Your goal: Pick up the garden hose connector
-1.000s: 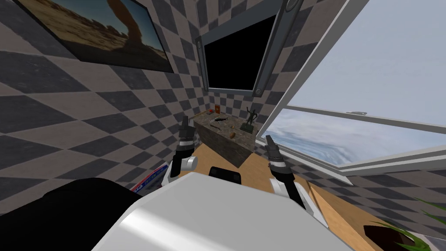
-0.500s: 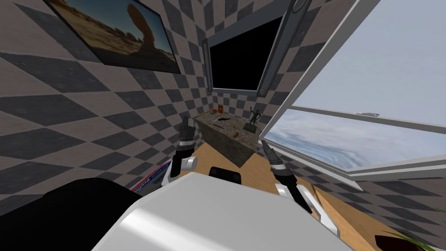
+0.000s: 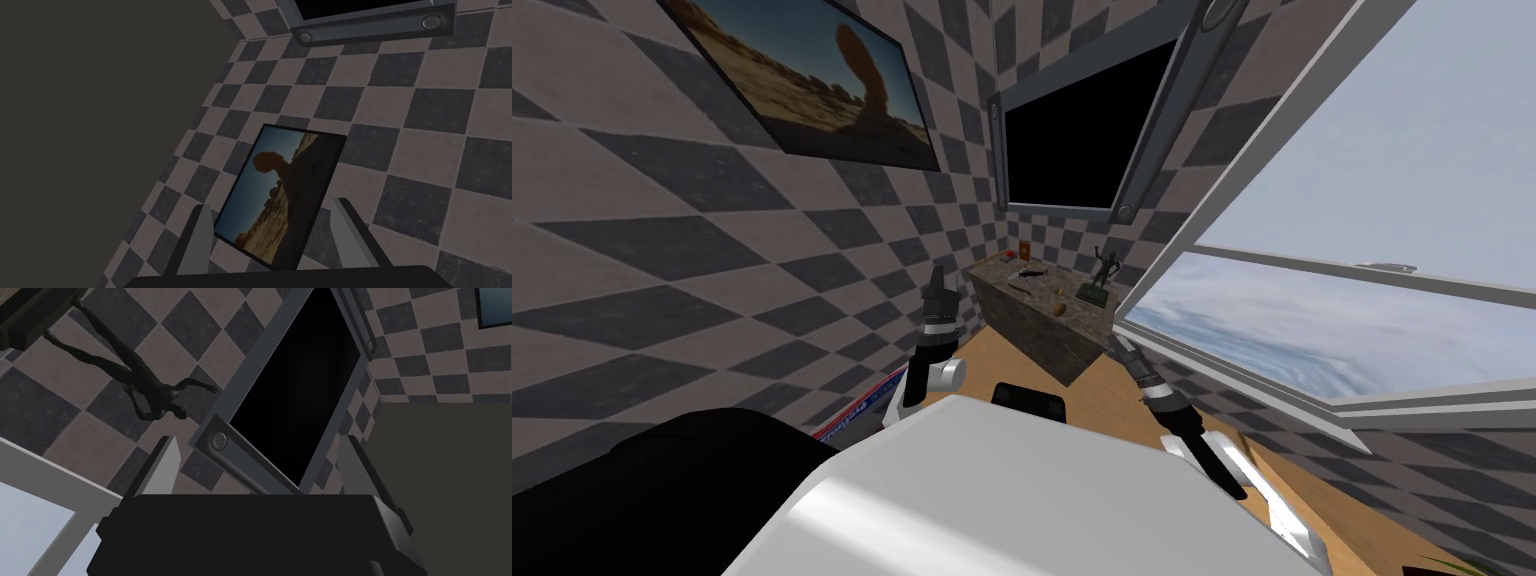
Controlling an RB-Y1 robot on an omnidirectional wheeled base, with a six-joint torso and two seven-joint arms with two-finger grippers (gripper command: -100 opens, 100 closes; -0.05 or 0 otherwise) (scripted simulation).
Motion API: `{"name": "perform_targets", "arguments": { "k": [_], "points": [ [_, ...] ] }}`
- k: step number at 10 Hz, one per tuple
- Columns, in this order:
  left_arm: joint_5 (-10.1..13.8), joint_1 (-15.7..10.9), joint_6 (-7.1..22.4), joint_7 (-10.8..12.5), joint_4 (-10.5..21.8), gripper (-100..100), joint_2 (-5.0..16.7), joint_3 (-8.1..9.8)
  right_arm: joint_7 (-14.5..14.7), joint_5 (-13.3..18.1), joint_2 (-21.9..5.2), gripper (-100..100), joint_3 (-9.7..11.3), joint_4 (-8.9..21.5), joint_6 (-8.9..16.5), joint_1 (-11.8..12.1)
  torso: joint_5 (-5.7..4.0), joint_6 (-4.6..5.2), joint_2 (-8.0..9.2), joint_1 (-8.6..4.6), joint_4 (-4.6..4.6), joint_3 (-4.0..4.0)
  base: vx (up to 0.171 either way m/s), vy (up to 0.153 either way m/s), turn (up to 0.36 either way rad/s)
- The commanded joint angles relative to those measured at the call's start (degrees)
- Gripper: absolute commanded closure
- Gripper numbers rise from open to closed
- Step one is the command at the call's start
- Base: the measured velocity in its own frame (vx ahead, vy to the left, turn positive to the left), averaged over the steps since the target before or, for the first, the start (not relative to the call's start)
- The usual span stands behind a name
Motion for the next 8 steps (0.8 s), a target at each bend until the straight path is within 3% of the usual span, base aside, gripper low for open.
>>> {"name": "perform_targets", "arguments": {
  "k": [1, 2, 3, 4, 7, 8],
  "points": [
    [0.00, 0.00, 0.00, 0.00, 0.00, 0, 0.00, 0.00, 0.39, 0.66, -2.45, -100, 0.18, 1.13, 0.03, 0.08, 0.00, 0.00, 0.00, 0.00, 0.00, 0.00, -0.012, 0.060, 0.041],
    [0.00, 0.00, 0.00, 0.00, 0.00, 0, 0.00, 0.00, 1.17, 2.03, -4.37, -100, 0.56, 3.64, -0.18, 0.16, 0.01, 0.01, 0.00, 0.00, 0.00, 0.00, -0.008, 0.080, 0.097],
    [0.00, 0.00, 0.00, 0.00, 0.00, 0, 0.00, 0.00, 1.17, 2.03, -5.74, -100, 0.56, 3.86, -0.18, 0.16, 0.01, -0.01, -0.02, 0.07, 0.00, -0.01, 0.005, 0.067, 0.038],
    [0.00, 0.01, 0.00, 0.00, 0.00, 0, 0.00, 0.00, 1.97, 3.45, -7.57, -100, 0.99, 6.40, -0.39, 0.24, 0.01, 0.01, -0.05, 0.03, -0.01, -0.03, 0.010, 0.078, 0.083],
    [0.00, 0.00, 0.00, 0.00, 0.00, 0, 0.00, 0.00, 2.78, 4.90, -12.51, -100, 1.46, 9.57, -0.60, 0.31, 0.01, -0.02, -0.09, 0.04, -0.01, -0.05, 0.010, 0.068, 0.066],
    [0.00, 0.01, 0.00, 0.00, 0.00, 0, 0.00, 0.00, 3.60, 6.38, -14.28, -100, 1.95, 12.10, -0.82, 0.38, 0.01, 0.02, -0.10, 0.03, -0.02, -0.06, 0.029, 0.090, 0.084]
  ]
}}
